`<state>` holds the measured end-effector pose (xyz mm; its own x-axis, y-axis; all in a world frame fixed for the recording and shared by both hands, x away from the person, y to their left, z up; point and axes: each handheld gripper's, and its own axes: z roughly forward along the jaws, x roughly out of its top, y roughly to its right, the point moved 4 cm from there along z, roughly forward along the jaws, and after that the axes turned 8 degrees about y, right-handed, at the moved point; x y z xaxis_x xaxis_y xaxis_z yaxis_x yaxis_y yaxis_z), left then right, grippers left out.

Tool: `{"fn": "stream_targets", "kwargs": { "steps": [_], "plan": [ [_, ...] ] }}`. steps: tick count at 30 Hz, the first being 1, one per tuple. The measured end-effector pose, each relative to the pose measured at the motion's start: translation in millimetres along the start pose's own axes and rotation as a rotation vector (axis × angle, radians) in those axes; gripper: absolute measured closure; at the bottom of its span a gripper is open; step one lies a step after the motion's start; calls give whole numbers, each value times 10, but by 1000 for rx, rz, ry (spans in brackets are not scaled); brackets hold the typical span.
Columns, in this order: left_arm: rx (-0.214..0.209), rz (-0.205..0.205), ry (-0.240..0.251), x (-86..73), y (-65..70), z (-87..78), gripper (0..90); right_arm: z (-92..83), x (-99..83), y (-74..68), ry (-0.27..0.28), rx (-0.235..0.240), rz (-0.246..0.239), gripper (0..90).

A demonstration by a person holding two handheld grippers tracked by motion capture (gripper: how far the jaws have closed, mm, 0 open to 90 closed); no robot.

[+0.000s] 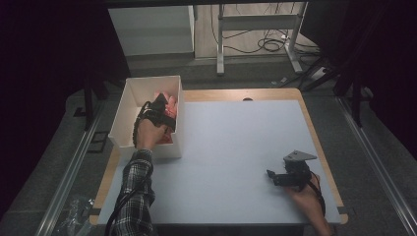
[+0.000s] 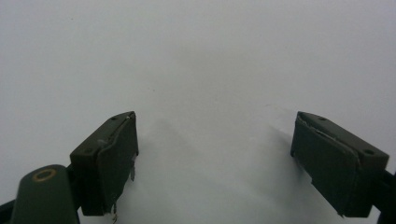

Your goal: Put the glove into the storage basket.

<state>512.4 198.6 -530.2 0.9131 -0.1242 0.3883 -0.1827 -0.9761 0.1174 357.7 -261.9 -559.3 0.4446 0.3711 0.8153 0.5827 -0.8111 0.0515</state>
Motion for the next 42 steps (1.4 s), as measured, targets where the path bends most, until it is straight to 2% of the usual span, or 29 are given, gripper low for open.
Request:
{"fn": "stream_targets", "kwargs": {
  "steps": [4, 8, 14, 19, 30, 34, 42],
  "plan": [
    [25, 26, 15, 8, 16, -58, 6, 0, 0, 1, 0, 0, -1, 150],
    [26, 43, 34, -6, 14, -114, 3, 0, 0, 0, 0, 0, 0, 150],
    [34, 64, 87, -24, -13, -231, 15, 0, 0, 1, 0, -1, -1, 150],
    [27, 82, 150, -37, -24, -316, 17, 1, 1, 0, 0, -1, -1, 149],
    [18, 137, 242, -69, 16, -461, 17, 1, 1, 0, 0, -1, 0, 150],
    [7, 154, 289, -85, 49, -509, 18, 1, 0, 0, 1, -1, -1, 150],
    [-4, 189, 357, -167, 61, -617, 18, 0, 0, 0, 0, -1, -1, 150]
  ]
}}
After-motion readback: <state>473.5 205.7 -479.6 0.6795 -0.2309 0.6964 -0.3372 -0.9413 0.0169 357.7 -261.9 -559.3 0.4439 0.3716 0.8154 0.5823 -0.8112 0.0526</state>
